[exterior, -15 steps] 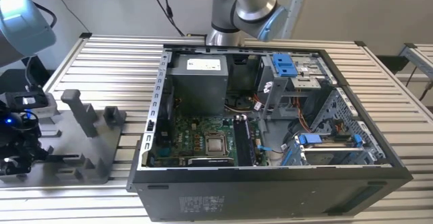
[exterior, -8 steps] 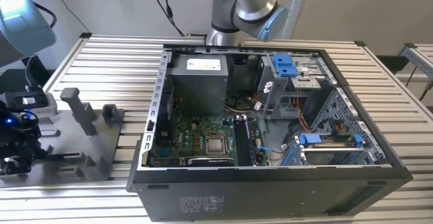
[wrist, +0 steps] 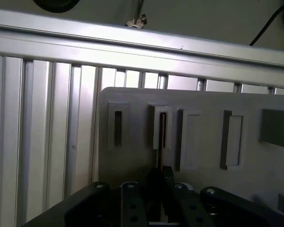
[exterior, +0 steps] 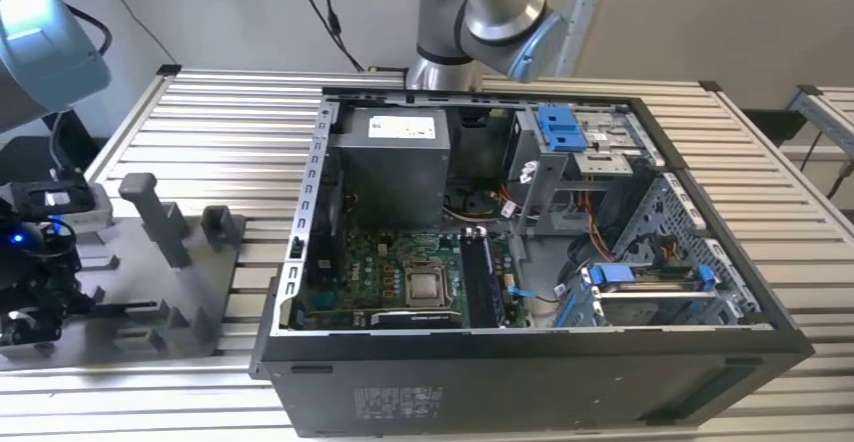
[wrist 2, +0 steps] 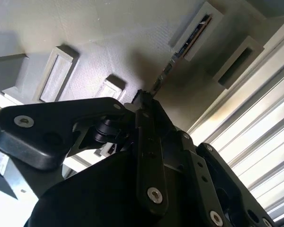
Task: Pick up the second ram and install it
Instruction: 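Pick up the second ram and move it above second insertion slot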
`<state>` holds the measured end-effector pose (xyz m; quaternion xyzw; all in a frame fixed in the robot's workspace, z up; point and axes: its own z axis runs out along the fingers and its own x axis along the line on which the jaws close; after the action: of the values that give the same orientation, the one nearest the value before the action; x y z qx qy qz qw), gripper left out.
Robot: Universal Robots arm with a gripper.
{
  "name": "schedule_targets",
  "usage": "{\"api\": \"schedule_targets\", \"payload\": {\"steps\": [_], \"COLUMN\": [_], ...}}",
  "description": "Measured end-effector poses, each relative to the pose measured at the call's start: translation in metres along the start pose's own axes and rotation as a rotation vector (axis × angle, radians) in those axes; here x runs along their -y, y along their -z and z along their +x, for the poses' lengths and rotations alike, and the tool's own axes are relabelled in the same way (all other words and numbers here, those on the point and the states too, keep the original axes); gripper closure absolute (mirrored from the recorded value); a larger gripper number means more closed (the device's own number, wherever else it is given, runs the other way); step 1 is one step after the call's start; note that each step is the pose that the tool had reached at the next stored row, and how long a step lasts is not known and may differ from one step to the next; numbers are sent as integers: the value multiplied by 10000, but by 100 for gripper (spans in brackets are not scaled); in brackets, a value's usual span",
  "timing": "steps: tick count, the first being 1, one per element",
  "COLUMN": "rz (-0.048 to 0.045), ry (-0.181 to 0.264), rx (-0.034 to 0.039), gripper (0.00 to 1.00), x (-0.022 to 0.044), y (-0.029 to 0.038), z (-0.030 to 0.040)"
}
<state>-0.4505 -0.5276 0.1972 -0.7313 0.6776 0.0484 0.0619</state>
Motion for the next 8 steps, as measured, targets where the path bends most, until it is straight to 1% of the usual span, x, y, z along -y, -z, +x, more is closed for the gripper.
{"api": "schedule_targets", "payload": {"steps": [4,8], "rz": [-5,-7], "ry": [-1,-2], "rx": [-8,-10], "gripper": [82,82], "x": [2,4], "y": [71,165], "z": [-11,-27]}}
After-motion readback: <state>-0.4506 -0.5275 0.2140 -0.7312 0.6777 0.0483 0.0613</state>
